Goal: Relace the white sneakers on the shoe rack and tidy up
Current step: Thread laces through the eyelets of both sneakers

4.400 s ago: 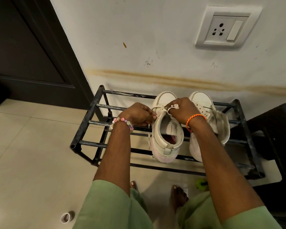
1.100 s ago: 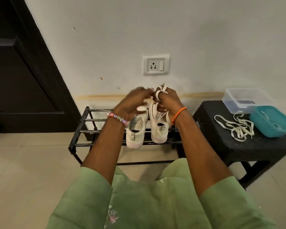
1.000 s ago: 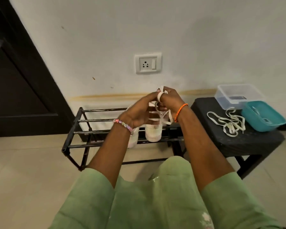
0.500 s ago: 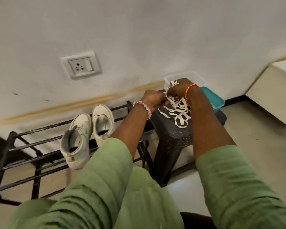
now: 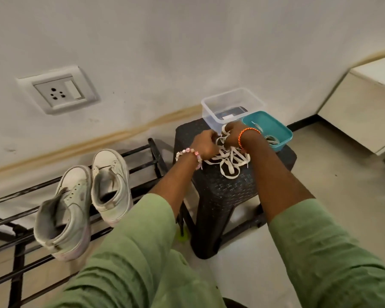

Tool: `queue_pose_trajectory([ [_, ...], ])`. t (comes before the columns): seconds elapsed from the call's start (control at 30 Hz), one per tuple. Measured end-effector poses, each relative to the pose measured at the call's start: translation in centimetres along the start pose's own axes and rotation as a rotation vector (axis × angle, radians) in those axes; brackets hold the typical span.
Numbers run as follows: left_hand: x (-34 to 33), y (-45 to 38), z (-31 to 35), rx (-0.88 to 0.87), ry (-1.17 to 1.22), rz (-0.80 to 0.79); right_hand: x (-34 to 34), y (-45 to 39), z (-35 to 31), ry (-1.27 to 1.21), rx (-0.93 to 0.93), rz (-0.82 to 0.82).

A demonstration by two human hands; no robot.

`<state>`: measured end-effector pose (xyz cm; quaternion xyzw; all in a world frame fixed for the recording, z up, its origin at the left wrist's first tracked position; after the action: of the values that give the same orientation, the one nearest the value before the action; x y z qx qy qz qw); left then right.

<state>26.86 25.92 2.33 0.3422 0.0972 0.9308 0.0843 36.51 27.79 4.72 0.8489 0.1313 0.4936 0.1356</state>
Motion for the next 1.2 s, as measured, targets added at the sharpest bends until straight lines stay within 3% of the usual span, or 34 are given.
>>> queue_pose_trajectory([
  [0.07, 2.0, 0.3, -0.7, -0.028, -0.08, 0.147, 0.3, 0.1, 0.1, 0.01, 0.005, -0.019],
  [0.13, 2.3, 0.7, -1.8, 0.028, -0.148, 0.183, 1.2, -0.2, 0.8, 0.011, -0.008, 0.028],
  [0.23, 0.6, 1.4, -3.6, 0.137, -0.211, 0.09, 3.5, -0.3, 2.1, -0.051, -0.049, 0.276],
  [0.33, -0.4, 1.5, -3.3, 0.13, -0.109, 0.129, 4.5, 0.6, 2.6, -0.004, -0.073, 0.476],
  [0.47, -0.9, 1.1, -2.6, 0.117, 0.067, 0.161, -1.6, 0.6, 1.5, 0.117, 0.004, 0.224],
  [0.53, -0.9, 1.0, -2.4, 0.114, 0.039, 0.174, -2.6, 0.8, 1.4, 0.071, 0.021, 0.23],
  [0.67, 1.1, 1.1, -0.5, 0.059, -0.055, 0.361, 3.1, 2.6, 1.7, -0.179, 0.108, 0.562],
  [0.77, 1.3, 0.5, 2.7, -0.029, 0.04, 0.4, 8.6, 2.3, 5.5, -0.389, 0.043, 0.672],
  [0.87, -0.6, -1.0, 4.8, 0.015, 0.254, 0.28, 11.5, -0.7, 9.7, -0.325, -0.135, 0.484],
  [1.0, -2.9, -2.9, 6.4, 0.05, 0.168, 0.218, 10.6, -3.4, 11.7, -0.065, -0.227, 0.125],
  [1.1, -4.7, -4.1, 6.5, 0.054, 0.07, 0.159, 9.8, -4.2, 10.6, 0.228, -0.18, 0.112],
  [1.2, -5.6, -4.7, 6.0, 0.06, 0.047, 0.153, 8.4, -4.5, 9.9, 0.352, -0.12, 0.101],
])
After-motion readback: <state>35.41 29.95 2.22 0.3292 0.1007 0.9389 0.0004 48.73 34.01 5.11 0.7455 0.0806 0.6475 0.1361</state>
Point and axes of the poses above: each hand's wrist, its own y-axis away from the middle knuckle, its own x-axis out of the back of the hand, z = x × y, the point moved 9 cm from there along -y, towards the middle knuckle, and after that the axes turned 2 degrees about -y, right-handed, at the moved point
